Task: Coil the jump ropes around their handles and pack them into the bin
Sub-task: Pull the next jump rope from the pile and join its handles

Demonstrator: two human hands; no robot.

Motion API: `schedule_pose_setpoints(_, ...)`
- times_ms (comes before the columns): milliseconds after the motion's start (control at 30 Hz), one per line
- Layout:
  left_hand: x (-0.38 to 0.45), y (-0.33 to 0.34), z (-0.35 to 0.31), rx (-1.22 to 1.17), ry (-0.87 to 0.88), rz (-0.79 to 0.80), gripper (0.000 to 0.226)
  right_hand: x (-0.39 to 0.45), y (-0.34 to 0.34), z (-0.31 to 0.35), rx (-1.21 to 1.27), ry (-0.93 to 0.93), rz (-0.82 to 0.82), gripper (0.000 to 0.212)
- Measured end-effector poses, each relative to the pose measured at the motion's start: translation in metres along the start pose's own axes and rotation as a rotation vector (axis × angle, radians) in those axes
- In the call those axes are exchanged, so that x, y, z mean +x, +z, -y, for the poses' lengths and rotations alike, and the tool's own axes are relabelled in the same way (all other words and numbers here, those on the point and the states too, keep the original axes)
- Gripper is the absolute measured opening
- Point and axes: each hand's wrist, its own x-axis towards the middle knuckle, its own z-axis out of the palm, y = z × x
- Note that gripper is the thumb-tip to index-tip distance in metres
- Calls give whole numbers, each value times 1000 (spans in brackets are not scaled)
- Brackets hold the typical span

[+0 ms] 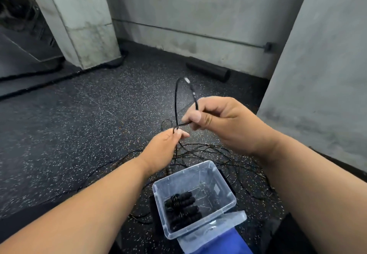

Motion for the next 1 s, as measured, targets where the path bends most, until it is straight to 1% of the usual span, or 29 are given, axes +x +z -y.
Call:
schedule_pose_setpoints(67,-3,-2,-11,-157,-61,34,42,2,1,-16,6,71,-134,17)
schedule_pose_setpoints(100,-4,-6,-19,-244,-76,33,43,3,2,-28,-2,151,-188,26)
schedule_pose_setpoints(133,-4,-9,-27,-335,-78,18,44,3,3,-39,-29,252,-199,40)
schedule_pose_setpoints(167,-3,-13,-36,-433,-83,-4,44,1,5,-49,-81,359,-147,56)
schedule_pose_setpoints(200,-1,-18,-43,-542,-93,-17,43,-1,9,-57,-145,456,-45,69)
schedule_pose_setpoints(233,0,-23,-49,-646,-102,-20,43,-3,15,-64,-207,530,76,77)
schedule_pose_setpoints(267,2,-27,-53,-754,-115,-11,43,-5,24,-71,-250,568,183,77)
schedule_pose_setpoints(300,3,-29,-56,-874,-135,8,43,-7,34,-78,-266,580,260,73)
schedule_pose_setpoints(333,3,-32,-59,-998,-147,45,44,-7,45,-84,-259,581,289,66)
schedule_pose_setpoints(400,3,-39,-65,-1178,-154,104,45,-5,62,-102,-223,577,235,40)
schedule_pose_setpoints(433,5,-42,-66,-1227,-147,111,45,-5,67,-108,-208,570,204,30)
schedule_pose_setpoints(467,7,-46,-65,-1255,-131,112,44,-3,69,-111,-185,566,197,33)
schedule_pose_setpoints(500,9,-50,-62,-1250,-115,99,44,-1,70,-113,-166,566,194,42)
schedule_pose_setpoints(533,11,-53,-58,-1208,-100,85,43,0,69,-112,-143,572,184,50)
schedule_pose_setpoints(567,13,-57,-50,-1109,-85,65,41,2,69,-111,-117,576,157,53)
schedule_pose_setpoints(600,15,-59,-41,-952,-64,79,38,3,68,-108,-74,578,111,54)
schedule_pose_setpoints(633,15,-61,-32,-727,-35,116,38,6,66,-104,-12,578,55,53)
schedule_pose_setpoints(667,13,-62,-23,-473,-8,188,48,9,65,-99,53,569,-1,52)
schedule_pose_setpoints(700,11,-60,-12,-255,-9,296,58,13,63,-94,110,552,-54,51)
schedule_pose_setpoints(767,6,-48,1,39,-95,561,71,20,58,-82,203,507,-139,50)
schedule_pose_setpoints(800,3,-39,8,135,-127,673,75,23,56,-77,237,481,-165,50)
schedule_pose_setpoints(833,0,-27,14,218,-152,747,74,25,54,-72,259,462,-180,50)
schedule_pose_setpoints(867,-3,-15,19,281,-170,780,65,26,53,-70,271,447,-187,49)
schedule_pose_setpoints(900,-6,-3,23,346,-169,788,49,27,51,-68,279,435,-191,48)
schedule_pose_setpoints(933,-9,7,30,396,-159,782,37,28,50,-66,283,423,-196,48)
schedule_pose_setpoints(967,-12,14,34,418,-166,777,41,28,49,-65,282,414,-204,47)
schedule_pose_setpoints(1000,-14,19,36,418,-179,772,50,29,47,-64,277,409,-215,47)
